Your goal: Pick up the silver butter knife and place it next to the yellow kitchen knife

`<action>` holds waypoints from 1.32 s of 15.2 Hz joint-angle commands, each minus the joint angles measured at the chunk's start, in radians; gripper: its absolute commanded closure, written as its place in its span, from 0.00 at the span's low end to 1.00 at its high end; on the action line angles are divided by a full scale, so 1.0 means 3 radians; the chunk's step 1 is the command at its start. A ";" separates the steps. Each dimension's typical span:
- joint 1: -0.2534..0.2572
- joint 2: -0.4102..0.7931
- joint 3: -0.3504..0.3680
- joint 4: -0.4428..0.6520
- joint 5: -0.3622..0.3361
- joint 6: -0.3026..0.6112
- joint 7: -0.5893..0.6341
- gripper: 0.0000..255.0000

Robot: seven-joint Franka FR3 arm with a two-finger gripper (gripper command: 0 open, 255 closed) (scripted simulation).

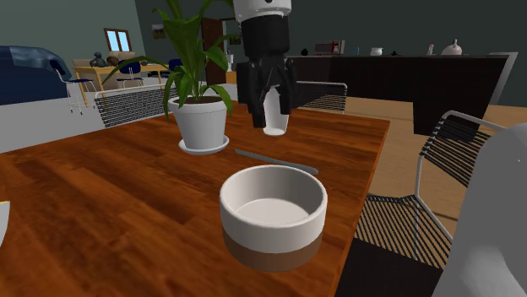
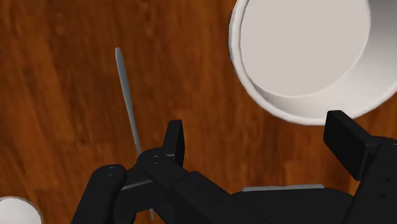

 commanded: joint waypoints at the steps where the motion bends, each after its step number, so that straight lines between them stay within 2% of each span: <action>1: -0.0041 0.0180 -0.0109 0.0008 -0.0066 0.0178 -0.0118 0.00; 7: -0.0150 0.0736 -0.0424 0.0068 -0.0193 0.0684 -0.0461 0.00; 13: -0.0233 0.1412 -0.0705 0.0286 -0.0171 0.1148 -0.0839 0.00; 20: -0.0251 0.1573 -0.0747 0.0135 -0.0158 0.1458 -0.0875 0.00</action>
